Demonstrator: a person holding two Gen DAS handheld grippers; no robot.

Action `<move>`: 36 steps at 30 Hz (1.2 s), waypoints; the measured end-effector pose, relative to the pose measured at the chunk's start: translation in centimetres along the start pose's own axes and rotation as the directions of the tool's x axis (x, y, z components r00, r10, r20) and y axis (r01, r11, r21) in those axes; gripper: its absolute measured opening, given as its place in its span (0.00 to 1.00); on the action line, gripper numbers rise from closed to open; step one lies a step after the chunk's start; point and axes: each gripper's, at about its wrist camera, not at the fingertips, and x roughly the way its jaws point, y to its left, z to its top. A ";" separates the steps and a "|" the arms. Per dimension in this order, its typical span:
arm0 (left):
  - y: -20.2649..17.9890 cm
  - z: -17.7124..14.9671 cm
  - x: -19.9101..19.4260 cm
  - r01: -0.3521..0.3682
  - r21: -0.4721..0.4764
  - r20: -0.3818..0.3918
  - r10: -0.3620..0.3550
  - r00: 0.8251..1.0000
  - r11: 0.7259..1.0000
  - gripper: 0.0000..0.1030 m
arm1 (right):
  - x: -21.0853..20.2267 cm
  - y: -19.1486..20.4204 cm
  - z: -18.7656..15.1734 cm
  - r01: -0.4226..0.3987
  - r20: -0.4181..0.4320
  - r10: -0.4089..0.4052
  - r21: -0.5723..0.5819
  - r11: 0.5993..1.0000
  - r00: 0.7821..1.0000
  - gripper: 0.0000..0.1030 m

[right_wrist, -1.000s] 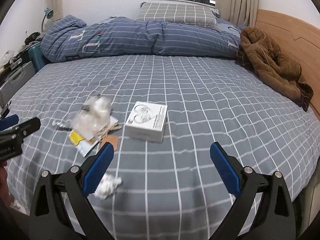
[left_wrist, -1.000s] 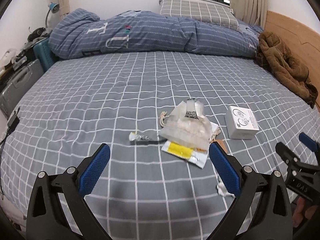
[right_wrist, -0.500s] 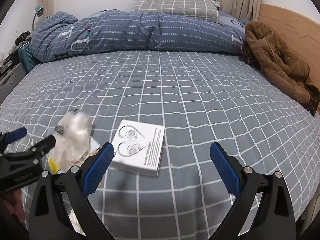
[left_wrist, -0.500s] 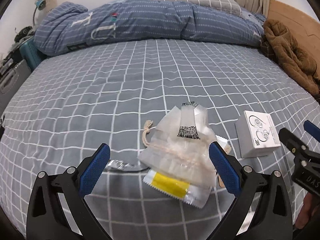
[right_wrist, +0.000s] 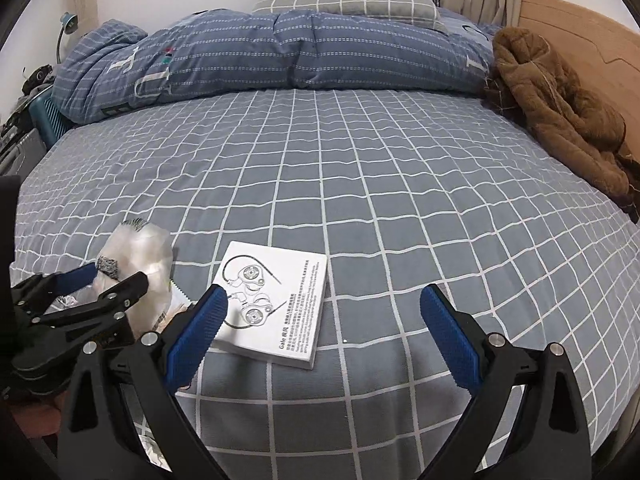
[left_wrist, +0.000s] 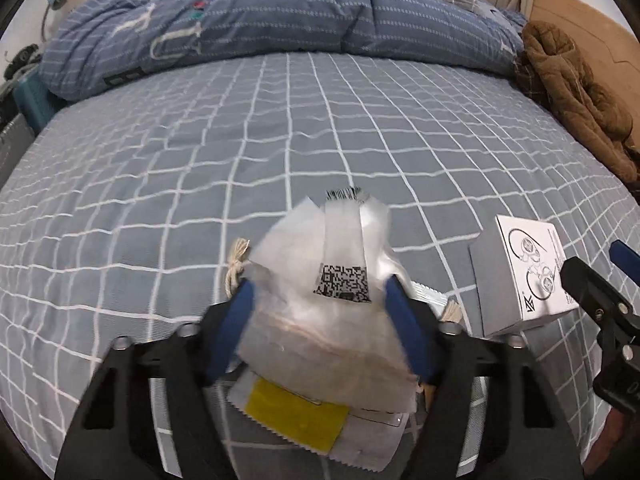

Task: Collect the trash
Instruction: 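Grasp the white plastic wrapper with the left tool while the right tool grasps the white earphone box, then carry the white wrapper and earphone box down over the wastebasket with both tools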

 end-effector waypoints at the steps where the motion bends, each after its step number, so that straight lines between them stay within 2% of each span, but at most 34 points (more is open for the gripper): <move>1: 0.0 -0.1 0.1 0.009 -0.002 -0.011 -0.009 1.000 1.000 0.50 | 0.1 0.1 0.0 -0.003 -0.003 0.003 -0.002 1.000 1.000 0.90; 5: 0.4 0.0 -0.7 0.019 0.000 -0.009 -0.019 1.000 1.000 0.43 | 0.3 1.0 -0.2 -0.015 -0.010 0.015 -0.012 1.000 1.000 0.90; 16: 3.0 -0.4 -4.2 -0.025 -0.022 0.047 0.026 0.999 0.999 0.43 | 2.2 3.1 -0.6 -0.040 -0.047 0.040 -0.008 0.999 0.998 0.90; 20: 3.8 -0.9 -4.4 -0.037 -0.031 0.041 0.038 0.998 0.999 0.43 | 3.1 3.4 -0.9 -0.039 -0.071 0.038 -0.014 0.999 0.997 0.69; 23: 4.1 -1.1 -4.9 -0.039 -0.034 0.044 0.041 0.998 0.999 0.43 | 3.0 3.3 -1.1 -0.042 -0.068 0.041 -0.011 0.999 0.997 0.68; 36: 4.4 -2.4 -10.3 -0.029 -0.044 0.099 0.034 0.995 0.999 0.43 | -4.5 4.0 -0.4 -0.053 0.070 0.057 -0.059 0.997 0.996 0.68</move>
